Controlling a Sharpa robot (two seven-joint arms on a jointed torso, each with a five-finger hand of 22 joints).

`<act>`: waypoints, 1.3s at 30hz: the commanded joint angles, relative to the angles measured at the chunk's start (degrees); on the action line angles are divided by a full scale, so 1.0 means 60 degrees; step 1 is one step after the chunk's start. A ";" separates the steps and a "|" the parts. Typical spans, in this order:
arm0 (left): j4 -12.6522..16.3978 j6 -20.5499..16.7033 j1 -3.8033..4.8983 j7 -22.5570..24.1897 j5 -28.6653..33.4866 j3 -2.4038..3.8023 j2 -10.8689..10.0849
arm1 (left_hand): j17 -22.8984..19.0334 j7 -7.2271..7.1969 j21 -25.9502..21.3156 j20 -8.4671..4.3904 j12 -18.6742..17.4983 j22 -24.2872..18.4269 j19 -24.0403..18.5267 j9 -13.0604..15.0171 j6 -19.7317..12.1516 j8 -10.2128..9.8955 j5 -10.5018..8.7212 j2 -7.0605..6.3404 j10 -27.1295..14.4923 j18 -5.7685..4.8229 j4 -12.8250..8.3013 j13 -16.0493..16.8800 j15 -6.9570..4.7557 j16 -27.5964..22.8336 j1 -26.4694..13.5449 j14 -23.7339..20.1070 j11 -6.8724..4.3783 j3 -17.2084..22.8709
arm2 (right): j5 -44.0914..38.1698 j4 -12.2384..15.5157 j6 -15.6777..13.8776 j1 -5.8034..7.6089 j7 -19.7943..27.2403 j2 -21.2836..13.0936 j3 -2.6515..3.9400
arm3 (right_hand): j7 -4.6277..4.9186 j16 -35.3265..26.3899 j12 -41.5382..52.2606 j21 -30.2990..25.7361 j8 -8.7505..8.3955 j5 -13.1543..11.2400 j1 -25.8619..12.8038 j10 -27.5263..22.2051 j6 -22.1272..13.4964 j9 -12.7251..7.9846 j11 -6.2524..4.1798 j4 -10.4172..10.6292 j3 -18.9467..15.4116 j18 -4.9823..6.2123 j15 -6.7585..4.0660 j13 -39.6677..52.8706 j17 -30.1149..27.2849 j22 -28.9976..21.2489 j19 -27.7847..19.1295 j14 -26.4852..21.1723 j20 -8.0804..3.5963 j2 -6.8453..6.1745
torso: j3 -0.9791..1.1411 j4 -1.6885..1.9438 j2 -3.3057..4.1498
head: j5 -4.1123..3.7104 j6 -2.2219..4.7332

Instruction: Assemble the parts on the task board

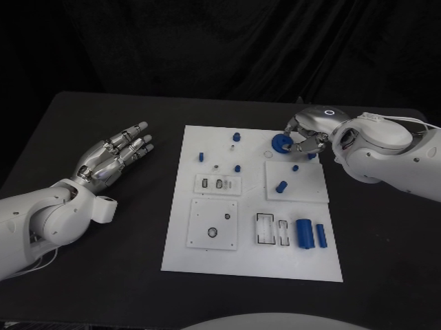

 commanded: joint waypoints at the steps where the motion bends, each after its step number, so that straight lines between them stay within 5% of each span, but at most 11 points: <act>1: 0.0011 0.0129 -0.0016 0.1269 -0.0002 0.0007 0.0003 | -0.0015 -0.0003 0.0058 0.0069 0.0048 -0.0005 0.0024 -0.0016 -0.0054 -0.0051 0.0038 -0.0013 -0.0023 0.0166 -0.0003 0.0012 0.0060 0.0027 0.0078 0.0011 0.0056 0.0038 | -0.0520 0.0014 -0.0103 -0.0103 -0.0218 -0.0026 -0.0062 | -0.0564 0.0024 0.0026 -0.0050 0.0922 0.0388 0.0043 0.1003 0.0421 0.2303 -0.0041 -0.0455 0.0490 0.0014 -0.0066 0.2509 0.2514 0.1618 0.0034 0.1024 -0.0043 0.0004 | -0.0001 0.0001 0.0001 | 0.0005 0.0024; 10: 0.0031 0.0119 -0.0031 0.1260 -0.0002 0.0007 -0.0053 | -0.0016 0.0002 0.0059 0.0073 0.0048 -0.0005 0.0027 -0.0017 -0.0065 -0.0053 0.0037 -0.0015 -0.0024 0.0165 -0.0013 0.0013 0.0064 0.0027 0.0080 0.0009 0.0061 0.0050 | -0.0906 0.0599 -0.0750 -0.0069 -0.0172 -0.0379 -0.0054 | -0.0523 0.0024 0.0026 -0.0001 0.0965 0.0837 -0.0134 0.1003 0.0251 0.2626 -0.0015 -0.0480 0.0654 -0.0006 -0.0053 0.2509 0.2514 0.1678 0.0092 0.1024 -0.0037 -0.0087 | -0.0001 0.0000 0.0001 | 0.0055 0.0057; 22: 0.0131 0.0122 -0.0037 0.1245 -0.0002 0.0007 -0.0054 | -0.0012 -0.0006 0.0061 0.0081 0.0055 -0.0004 0.0032 -0.0018 -0.0075 -0.0054 0.0037 -0.0025 0.0003 0.0165 -0.0032 0.0023 0.0074 0.0044 0.0081 0.0027 0.0085 0.0074 | -0.0960 0.1603 -0.0741 0.0435 -0.0188 -0.0313 -0.0048 | -0.0481 0.0024 0.0026 0.0108 0.0917 0.0824 -0.0363 0.1003 0.0163 0.2734 0.0045 -0.0370 0.0706 -0.0044 -0.0005 0.2509 0.2514 0.1770 0.0187 0.1024 -0.0003 -0.0131 | -0.0004 -0.0001 -0.0001 | 0.0024 0.0120; 39: 0.0114 0.0182 -0.0044 0.1230 -0.0003 0.0007 0.0053 | -0.0015 -0.0006 0.0056 0.0089 0.0058 -0.0006 0.0026 -0.0019 -0.0093 -0.0055 0.0040 -0.0029 0.0009 0.0165 -0.0048 0.0026 0.0081 0.0040 0.0079 0.0020 0.0113 0.0101 | -0.0964 0.0779 -0.0205 0.0427 0.0207 0.1356 -0.0047 | -0.0414 0.0024 0.0026 0.0073 0.0767 0.0728 -0.0481 0.1003 -0.0025 0.2769 0.0103 -0.0350 0.0803 -0.0033 0.0035 0.2509 0.2514 0.1757 0.0170 0.1024 0.0031 -0.0169 | -0.0004 0.0009 0.0001 | 0.0086 0.0082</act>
